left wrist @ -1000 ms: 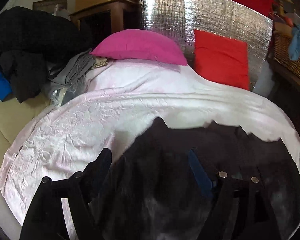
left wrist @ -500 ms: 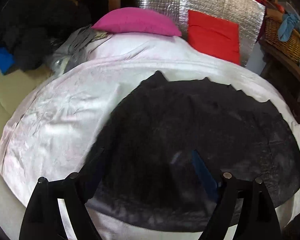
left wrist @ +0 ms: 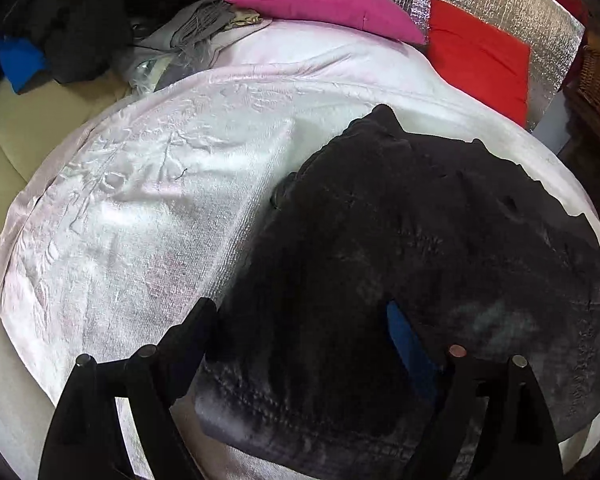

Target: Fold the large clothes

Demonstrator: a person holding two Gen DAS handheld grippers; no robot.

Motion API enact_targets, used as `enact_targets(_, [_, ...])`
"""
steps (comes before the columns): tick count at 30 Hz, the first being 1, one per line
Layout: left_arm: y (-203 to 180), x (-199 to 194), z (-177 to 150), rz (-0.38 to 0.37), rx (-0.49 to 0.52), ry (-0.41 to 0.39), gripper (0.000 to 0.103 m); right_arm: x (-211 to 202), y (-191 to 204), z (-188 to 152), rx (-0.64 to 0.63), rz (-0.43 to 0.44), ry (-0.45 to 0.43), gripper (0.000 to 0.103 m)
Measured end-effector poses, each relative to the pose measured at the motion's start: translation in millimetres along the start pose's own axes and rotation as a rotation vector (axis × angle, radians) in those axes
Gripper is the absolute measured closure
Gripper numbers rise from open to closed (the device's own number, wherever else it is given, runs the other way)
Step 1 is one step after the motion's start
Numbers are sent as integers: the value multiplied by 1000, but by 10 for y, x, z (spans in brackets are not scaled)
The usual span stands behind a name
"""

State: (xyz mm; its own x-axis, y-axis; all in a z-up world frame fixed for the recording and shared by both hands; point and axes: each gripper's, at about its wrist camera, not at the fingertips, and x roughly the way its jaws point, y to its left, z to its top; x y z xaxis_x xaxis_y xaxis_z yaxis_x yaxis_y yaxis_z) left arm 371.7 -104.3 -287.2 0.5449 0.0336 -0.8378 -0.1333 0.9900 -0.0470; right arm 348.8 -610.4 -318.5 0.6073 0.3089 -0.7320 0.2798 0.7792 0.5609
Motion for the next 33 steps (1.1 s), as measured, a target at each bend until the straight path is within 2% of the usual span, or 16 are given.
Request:
enact_targets(1, [1, 18, -3, -3, 6, 2, 15, 2, 36, -27, -34, -35, -2, 50])
enact_targets(4, [1, 87, -5, -2, 14, 8, 11, -74, 53, -70, -57, -55, -35, 63])
enact_targets(5, [18, 121, 5, 5, 11, 10, 6, -85, 39, -76, -60, -65, -38, 63])
enact_targets(8, [36, 162, 3, 14, 2, 15, 2, 87, -103, -110, -16, -69, 30, 63])
enact_targets(10, [57, 139, 12, 5, -11, 21, 2, 40, -145, -82, 12, -52, 26, 61])
enact_targets(12, [62, 77, 25, 1, -10, 19, 2, -59, -161, -60, 31, -35, 18, 54])
enact_targets(15, [68, -91, 50, 7, 11, -37, 2, -249, -194, -28, 52, -4, -27, 50])
enact_targets(17, [111, -232, 79, -6, 5, -93, 2, -406, -205, 30, 61, 26, -94, 39])
enact_targets(18, [136, -274, 89, -16, -2, -108, 2, -485, -224, 47, 71, 39, -128, 29])
enact_targets(19, [173, -309, 104, -26, -14, -121, 2, -527, -232, 60, 82, 50, -150, 26])
enact_targets(22, [270, -286, 143, -16, -43, -110, 2, -514, -256, 91, 105, 78, -146, 26])
enact_targets(26, [411, -112, 178, -22, -73, -36, 2, -352, -243, 60, 88, 40, -73, 26])
enact_targets(30, [557, -36, 160, -115, -121, 15, 2, -232, -338, 32, 98, 34, -17, 26])
enact_targets(33, [613, -70, 152, -236, -150, 12, 2, -237, -415, 9, 100, 64, 8, 26])
